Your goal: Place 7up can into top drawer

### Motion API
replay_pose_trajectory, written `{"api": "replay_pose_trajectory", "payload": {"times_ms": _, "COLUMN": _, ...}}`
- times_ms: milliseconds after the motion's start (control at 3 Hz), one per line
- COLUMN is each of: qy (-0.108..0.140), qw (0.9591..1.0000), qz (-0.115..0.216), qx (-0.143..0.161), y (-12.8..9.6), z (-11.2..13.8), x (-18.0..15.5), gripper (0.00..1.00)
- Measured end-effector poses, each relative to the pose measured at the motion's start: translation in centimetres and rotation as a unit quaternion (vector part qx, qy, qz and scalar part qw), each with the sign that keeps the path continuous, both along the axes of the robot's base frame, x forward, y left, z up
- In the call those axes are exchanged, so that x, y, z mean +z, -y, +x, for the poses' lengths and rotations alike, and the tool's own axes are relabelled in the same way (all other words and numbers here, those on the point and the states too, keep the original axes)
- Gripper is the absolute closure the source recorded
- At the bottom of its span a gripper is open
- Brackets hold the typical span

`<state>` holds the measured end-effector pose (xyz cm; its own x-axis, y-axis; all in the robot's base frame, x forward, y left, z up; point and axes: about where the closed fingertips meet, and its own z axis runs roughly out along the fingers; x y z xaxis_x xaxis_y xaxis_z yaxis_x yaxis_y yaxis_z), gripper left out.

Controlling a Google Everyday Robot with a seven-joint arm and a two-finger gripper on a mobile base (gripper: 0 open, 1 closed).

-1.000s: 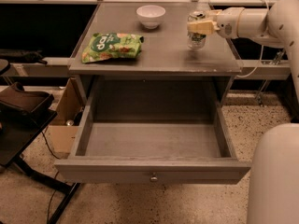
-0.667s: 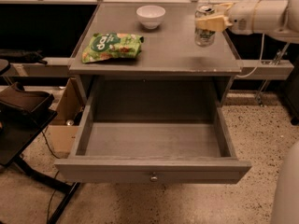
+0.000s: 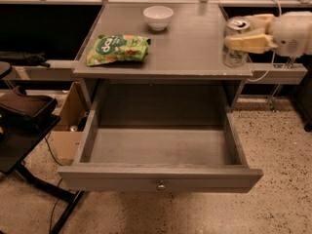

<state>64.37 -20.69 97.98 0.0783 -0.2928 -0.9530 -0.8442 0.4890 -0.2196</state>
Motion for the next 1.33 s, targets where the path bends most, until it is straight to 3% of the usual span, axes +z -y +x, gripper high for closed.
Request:
{"api": "replay_pose_trajectory", "payload": {"times_ms": 333, "qy": 0.013, "qw": 0.9989, "qz": 0.011, "qx": 0.044, "y": 1.8, "z": -5.8, "x": -1.9, "gripper": 1.0}}
{"api": "replay_pose_trajectory", "payload": {"times_ms": 1000, "qy": 0.007, "qw": 0.9988, "qz": 0.016, "qx": 0.045, "y": 1.7, "z": -5.6, "x": -2.5, "gripper": 1.0}}
{"api": "replay_pose_trajectory", "payload": {"times_ms": 1333, "qy": -0.021, "qw": 0.9984, "qz": 0.025, "qx": 0.045, "y": 1.0, "z": -5.8, "x": -5.2, "gripper": 1.0}}
